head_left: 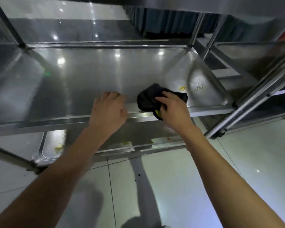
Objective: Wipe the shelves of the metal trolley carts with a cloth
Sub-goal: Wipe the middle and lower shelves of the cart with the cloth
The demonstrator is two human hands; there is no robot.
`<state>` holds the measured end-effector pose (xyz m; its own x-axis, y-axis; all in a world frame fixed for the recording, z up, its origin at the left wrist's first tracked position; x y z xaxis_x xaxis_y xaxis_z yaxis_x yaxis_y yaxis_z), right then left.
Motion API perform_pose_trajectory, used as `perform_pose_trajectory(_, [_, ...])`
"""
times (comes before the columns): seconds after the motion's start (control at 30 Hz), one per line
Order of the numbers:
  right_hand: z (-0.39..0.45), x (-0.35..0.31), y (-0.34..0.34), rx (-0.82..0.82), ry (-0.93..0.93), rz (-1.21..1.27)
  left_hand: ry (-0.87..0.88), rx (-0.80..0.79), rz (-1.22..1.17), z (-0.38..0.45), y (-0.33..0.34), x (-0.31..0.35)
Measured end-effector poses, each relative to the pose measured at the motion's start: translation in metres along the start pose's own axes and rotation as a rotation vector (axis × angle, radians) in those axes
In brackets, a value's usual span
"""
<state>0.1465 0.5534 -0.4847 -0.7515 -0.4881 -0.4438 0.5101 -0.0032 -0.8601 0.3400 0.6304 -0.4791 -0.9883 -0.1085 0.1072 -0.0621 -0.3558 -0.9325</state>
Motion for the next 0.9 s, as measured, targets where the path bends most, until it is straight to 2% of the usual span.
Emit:
perform_pose_trajectory(0.17, [-0.006,0.033,-0.015,0.021,0.085,-0.033,0.064,-0.077,0.000,0.004,0.007,0.037])
perform_pose_trajectory(0.3, [-0.007,0.059,-0.028,0.040,0.148,-0.020,0.023,-0.131,-0.017,0.004,0.017,0.048])
perform_pose_trajectory(0.67, [-0.011,0.172,-0.084,0.061,0.409,-0.094,0.047,-0.028,-0.039,0.005,0.015,0.036])
perform_pose_trajectory(0.8, [-0.006,0.175,-0.083,0.059,0.415,-0.089,-0.071,-0.040,0.020,0.002,0.010,-0.004])
perform_pose_trajectory(0.9, [-0.003,0.147,-0.068,0.039,0.357,-0.050,-0.077,-0.053,0.019,-0.003,0.010,-0.012])
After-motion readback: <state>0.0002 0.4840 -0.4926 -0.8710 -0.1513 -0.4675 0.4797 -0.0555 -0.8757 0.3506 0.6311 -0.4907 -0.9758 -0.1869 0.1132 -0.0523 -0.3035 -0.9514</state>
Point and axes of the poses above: each hand's wrist, its own z-axis towards the middle knuckle, its own y-axis out of the palm, x = y × z, the point moved 9 cm from there along z, towards the middle knuckle, and after that the axes turned 5 degrees about z, right-handed, at the moved point
